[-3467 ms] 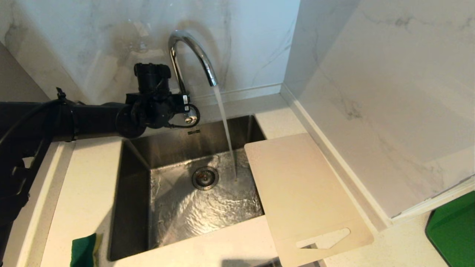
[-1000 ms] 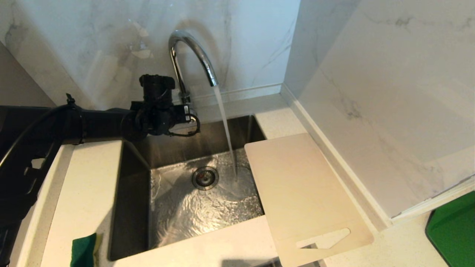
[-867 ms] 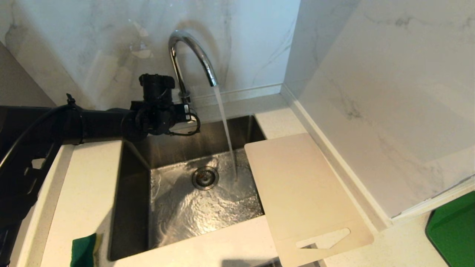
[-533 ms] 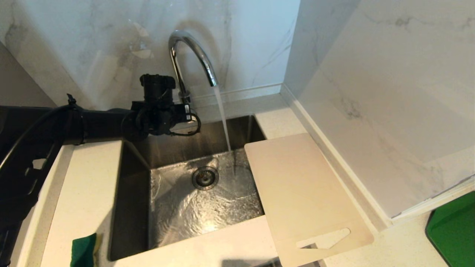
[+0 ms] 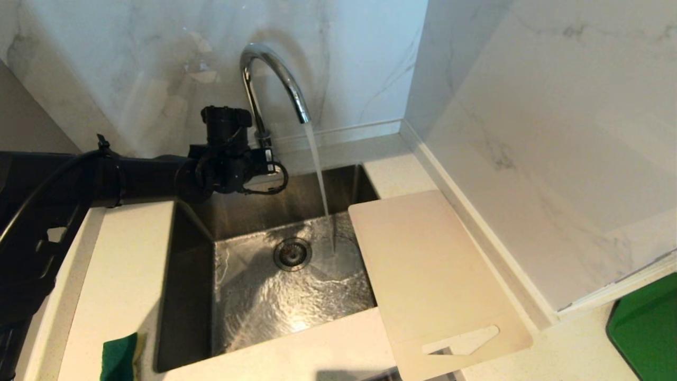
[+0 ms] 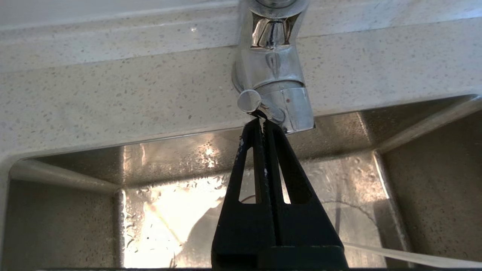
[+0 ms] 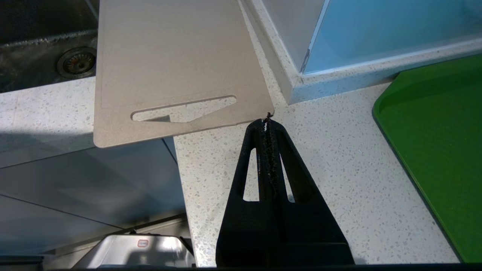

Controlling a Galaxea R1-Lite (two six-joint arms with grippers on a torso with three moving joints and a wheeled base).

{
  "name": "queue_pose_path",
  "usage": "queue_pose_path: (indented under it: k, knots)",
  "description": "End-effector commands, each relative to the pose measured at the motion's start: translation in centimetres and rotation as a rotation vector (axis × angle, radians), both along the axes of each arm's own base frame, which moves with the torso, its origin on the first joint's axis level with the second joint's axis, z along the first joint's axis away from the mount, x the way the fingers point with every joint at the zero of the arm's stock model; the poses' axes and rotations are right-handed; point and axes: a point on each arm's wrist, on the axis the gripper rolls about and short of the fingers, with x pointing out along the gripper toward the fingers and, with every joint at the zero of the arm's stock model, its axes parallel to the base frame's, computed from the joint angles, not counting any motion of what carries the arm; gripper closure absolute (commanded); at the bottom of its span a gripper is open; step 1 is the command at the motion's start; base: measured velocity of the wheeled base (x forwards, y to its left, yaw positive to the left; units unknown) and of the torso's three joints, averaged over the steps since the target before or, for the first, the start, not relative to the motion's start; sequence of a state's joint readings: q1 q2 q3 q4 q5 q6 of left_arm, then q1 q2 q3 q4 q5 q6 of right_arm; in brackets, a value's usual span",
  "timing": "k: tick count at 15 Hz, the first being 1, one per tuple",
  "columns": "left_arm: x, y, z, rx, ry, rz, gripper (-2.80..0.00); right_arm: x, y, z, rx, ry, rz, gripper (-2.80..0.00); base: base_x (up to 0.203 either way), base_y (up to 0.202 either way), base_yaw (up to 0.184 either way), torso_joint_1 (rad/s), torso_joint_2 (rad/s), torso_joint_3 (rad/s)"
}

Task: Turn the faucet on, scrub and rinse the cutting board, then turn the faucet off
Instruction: Turn off the tap

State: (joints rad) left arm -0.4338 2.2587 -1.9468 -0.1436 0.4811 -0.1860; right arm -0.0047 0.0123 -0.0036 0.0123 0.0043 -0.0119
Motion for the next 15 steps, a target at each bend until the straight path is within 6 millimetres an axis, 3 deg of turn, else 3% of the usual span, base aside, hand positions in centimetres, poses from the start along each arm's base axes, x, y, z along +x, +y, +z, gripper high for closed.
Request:
queue_pose_path:
  k: [1, 15]
  knots:
    - [0.1, 0.0, -0.1, -0.001, -0.001, 0.005, 0.0, 0.0, 0.0, 0.0, 0.0, 0.002, 0.0, 0.0, 0.0, 0.0, 0.0, 0.0, 0.0, 0.0]
    - [1.5, 0.1, -1.2, -0.01, -0.055, 0.026, 0.0, 0.0, 0.0, 0.0, 0.0, 0.001, 0.0, 0.0, 0.0, 0.0, 0.0, 0.0, 0.0, 0.0]
